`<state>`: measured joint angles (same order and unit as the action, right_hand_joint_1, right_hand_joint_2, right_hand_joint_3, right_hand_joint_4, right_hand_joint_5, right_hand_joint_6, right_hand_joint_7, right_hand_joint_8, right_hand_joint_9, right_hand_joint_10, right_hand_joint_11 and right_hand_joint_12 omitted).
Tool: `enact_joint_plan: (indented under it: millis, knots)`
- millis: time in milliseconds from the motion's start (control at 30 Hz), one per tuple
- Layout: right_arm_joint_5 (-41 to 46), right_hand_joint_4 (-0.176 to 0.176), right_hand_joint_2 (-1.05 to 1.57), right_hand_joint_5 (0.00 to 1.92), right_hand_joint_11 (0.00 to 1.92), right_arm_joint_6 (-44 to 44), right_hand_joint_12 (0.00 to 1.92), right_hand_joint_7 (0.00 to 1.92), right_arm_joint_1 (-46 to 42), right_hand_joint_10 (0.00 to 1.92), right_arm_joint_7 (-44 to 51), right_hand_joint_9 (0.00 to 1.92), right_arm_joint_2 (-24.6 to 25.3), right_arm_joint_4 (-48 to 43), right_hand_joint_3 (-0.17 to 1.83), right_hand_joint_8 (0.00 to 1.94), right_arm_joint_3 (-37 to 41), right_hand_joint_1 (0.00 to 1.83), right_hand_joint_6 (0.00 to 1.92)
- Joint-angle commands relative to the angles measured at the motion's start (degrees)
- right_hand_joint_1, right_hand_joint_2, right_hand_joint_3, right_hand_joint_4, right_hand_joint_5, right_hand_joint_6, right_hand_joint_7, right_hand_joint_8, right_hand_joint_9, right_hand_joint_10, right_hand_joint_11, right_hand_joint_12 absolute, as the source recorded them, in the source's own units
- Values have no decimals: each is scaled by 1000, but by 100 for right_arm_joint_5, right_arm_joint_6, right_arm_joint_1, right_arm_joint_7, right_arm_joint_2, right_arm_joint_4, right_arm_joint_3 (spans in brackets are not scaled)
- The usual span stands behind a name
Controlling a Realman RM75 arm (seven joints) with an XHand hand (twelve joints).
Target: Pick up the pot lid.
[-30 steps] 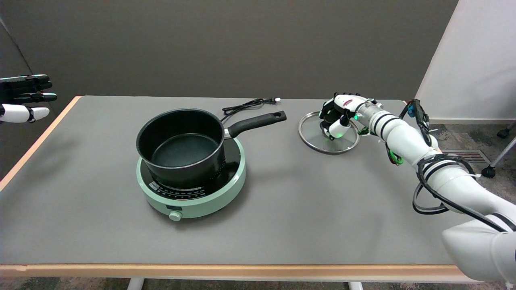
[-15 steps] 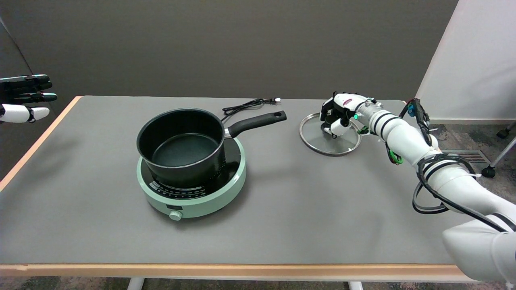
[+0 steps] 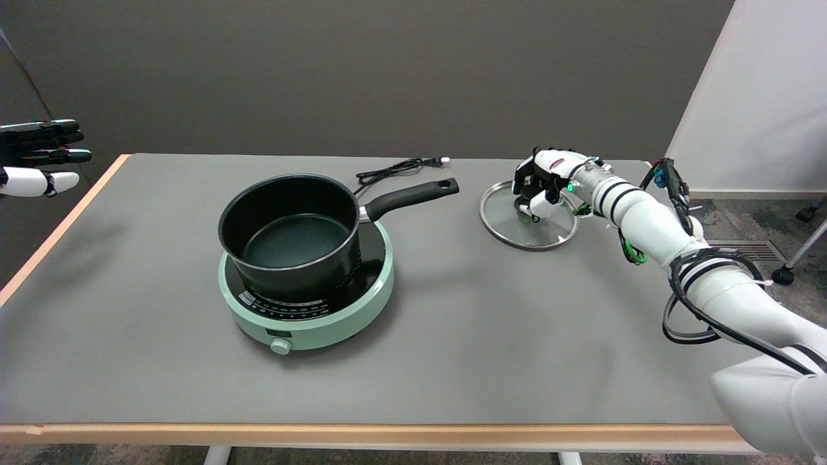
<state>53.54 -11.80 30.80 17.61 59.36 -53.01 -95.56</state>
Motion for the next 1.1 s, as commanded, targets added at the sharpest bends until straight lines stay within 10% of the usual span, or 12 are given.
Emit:
enact_joint_plan:
  millis: [33, 1100]
  knots:
    - [-16, 173, 1013, 729, 516, 62, 1817, 814, -43, 1382, -1, 809, -36, -288, 373, 1350, 17, 1336, 910]
    - [55, 176, 943, 665, 536, -316, 1838, 818, -93, 1688, -44, 748, -344, -1603, 524, 1395, 478, 1341, 1090]
